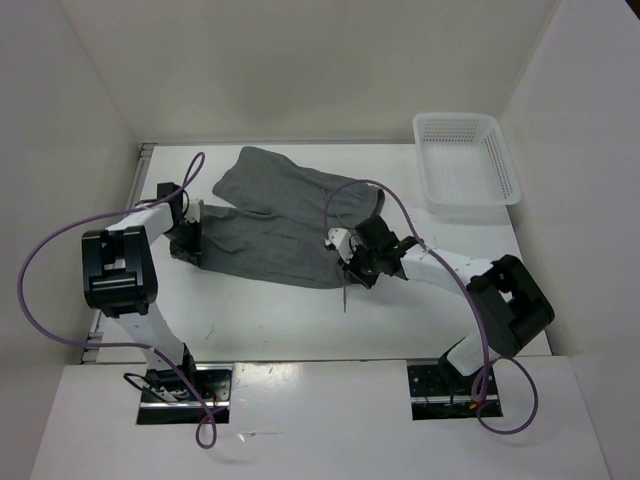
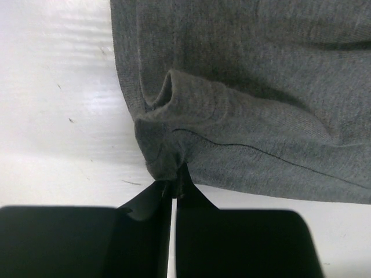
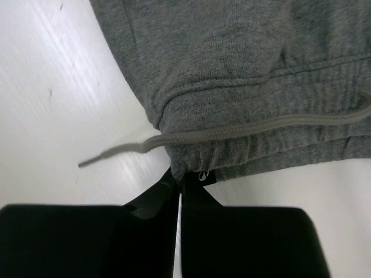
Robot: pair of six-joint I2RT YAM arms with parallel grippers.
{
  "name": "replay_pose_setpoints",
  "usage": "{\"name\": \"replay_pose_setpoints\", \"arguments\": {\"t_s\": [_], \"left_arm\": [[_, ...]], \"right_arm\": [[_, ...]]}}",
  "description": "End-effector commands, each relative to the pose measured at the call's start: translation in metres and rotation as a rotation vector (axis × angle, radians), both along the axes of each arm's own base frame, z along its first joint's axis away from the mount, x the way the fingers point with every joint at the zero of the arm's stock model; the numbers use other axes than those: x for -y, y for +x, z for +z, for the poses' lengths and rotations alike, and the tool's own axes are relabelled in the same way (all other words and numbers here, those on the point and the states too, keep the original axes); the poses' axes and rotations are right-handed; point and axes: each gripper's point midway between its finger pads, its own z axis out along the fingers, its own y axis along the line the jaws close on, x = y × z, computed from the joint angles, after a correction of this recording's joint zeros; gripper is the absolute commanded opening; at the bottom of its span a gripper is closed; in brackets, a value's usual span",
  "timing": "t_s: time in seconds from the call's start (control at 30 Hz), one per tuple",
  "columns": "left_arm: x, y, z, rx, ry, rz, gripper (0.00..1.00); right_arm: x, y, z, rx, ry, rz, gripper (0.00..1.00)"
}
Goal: Fold and stack the shorts
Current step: Fold the shorts
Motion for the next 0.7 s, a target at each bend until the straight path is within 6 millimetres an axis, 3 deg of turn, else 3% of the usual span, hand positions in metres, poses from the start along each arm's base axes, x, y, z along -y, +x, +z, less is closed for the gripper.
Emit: {"name": "replay_pose_setpoints", "arguments": {"t_s": [0.0, 0.13, 0.17, 0.2, 0.3, 0.43, 0.57, 0.6, 0.67], "left_arm": [[-0.001, -0.045, -0.005, -0.128, -0.003, 0.016, 0.00], [-0.002, -0.063, 0.027, -0.119, 0.025, 0.021, 0.00], [-0.004, -0.066, 0.039, -0.108, 0.040, 0.024, 0.00], [-0.003, -0.071, 0.042, -0.113, 0.040, 0.024, 0.00], [0.007, -0.087, 0.055, -0.173, 0.030, -0.006, 0.00], [0.030, -0.123, 0.060, -0.311, -0.028, -0.060, 0.00], [0.032, -0.147, 0.057, -0.381, -0.022, -0.072, 0.05], [0.032, -0.147, 0.057, -0.381, -0.022, -0.072, 0.11], [0.033, -0.152, 0.059, -0.403, -0.025, -0.073, 0.22]], "right_arm": [[0.017, -0.020, 0.007, 0.007, -0.061, 0.121, 0.00], [0.048, -0.051, 0.009, 0.001, -0.184, 0.334, 0.00], [0.048, -0.048, 0.026, 0.085, -0.178, 0.393, 0.00], [0.054, -0.055, 0.025, 0.101, -0.188, 0.427, 0.00], [0.051, -0.061, 0.048, 0.238, -0.146, 0.515, 0.00], [0.065, -0.079, 0.031, 0.100, -0.238, 0.562, 0.00], [0.070, -0.082, 0.024, 0.023, -0.294, 0.571, 0.00], [0.067, -0.086, 0.026, 0.022, -0.296, 0.591, 0.03], [0.063, -0.088, 0.027, 0.019, -0.298, 0.614, 0.38]]}}
